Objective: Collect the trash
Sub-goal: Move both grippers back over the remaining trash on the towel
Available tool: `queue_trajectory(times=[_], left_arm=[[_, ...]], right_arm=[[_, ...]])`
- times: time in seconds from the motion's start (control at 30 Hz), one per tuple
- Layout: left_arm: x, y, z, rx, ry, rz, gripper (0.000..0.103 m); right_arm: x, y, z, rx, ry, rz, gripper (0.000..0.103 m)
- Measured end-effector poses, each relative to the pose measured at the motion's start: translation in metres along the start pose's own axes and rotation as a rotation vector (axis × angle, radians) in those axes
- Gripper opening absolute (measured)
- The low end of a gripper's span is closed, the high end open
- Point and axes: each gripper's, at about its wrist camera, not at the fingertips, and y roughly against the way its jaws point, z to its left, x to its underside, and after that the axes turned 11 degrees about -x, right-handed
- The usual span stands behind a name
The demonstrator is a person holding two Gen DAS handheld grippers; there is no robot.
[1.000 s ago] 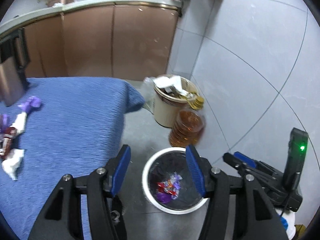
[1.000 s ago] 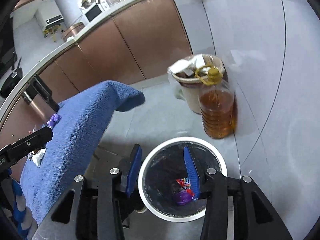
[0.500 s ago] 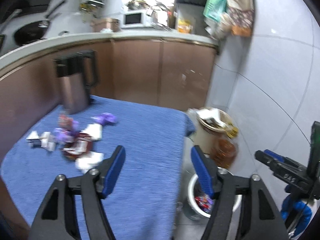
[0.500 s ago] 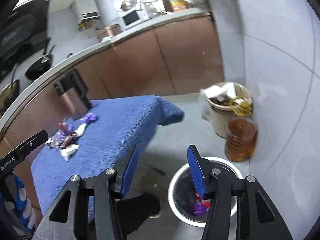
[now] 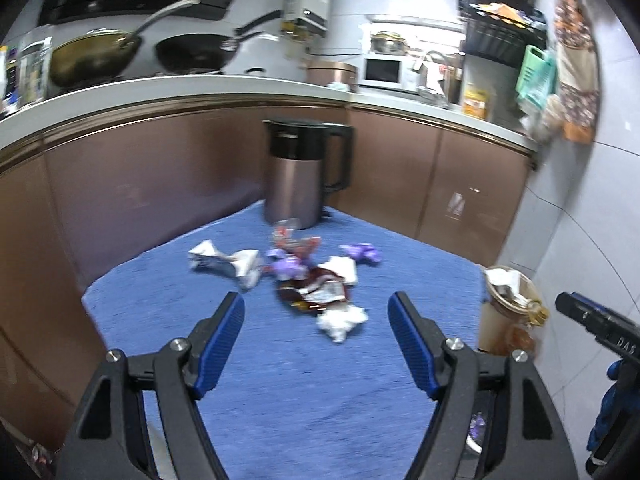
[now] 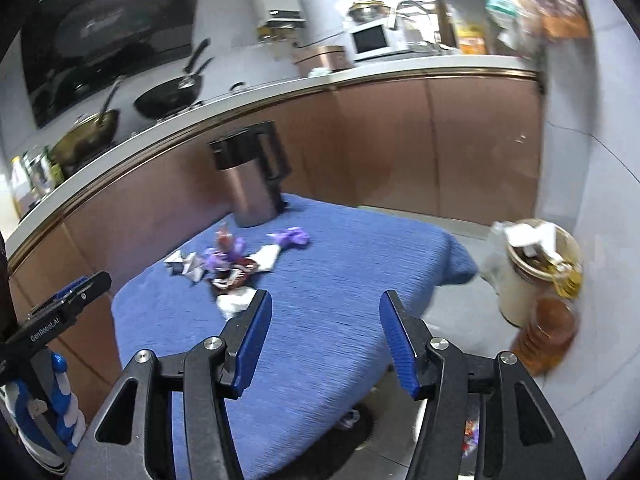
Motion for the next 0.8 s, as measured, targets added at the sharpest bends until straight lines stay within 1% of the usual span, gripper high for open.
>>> queue_trajectory(times=[0.17, 0.37, 0.43, 0.53, 0.67, 0.8], left_arm=[[0.005, -0.006, 0.038, -0.052, 0.034, 0.007, 0.073], [0.011, -0.026, 0.077, -0.077, 0.085, 0.045, 0.073], [0.013, -0.033, 0.088, -0.083, 0.104, 0.057, 0.074], [0.015, -0.045, 0.107, -0.094, 0.144, 0.075, 0.078], [0.019, -0.064, 0.129, -0.113, 0.19, 0.112, 0.078], [0.022, -0.085, 0.14, -0.135, 0.202, 0.147, 0.078]], right_arm=[[-0.01, -0.026, 0.039, -0.042, 0.062, 0.033, 0.057], [-0.018, -0.046, 0.07, -0.081, 0.121, 0.062, 0.062], [-0.021, -0.052, 0.075, -0.092, 0.131, 0.068, 0.063], [-0.026, -0.062, 0.079, -0.097, 0.136, 0.075, 0.063], [-0.029, -0.078, 0.079, -0.108, 0.129, 0.087, 0.064], [-0.03, -0.099, 0.074, -0.111, 0.116, 0.111, 0.065]])
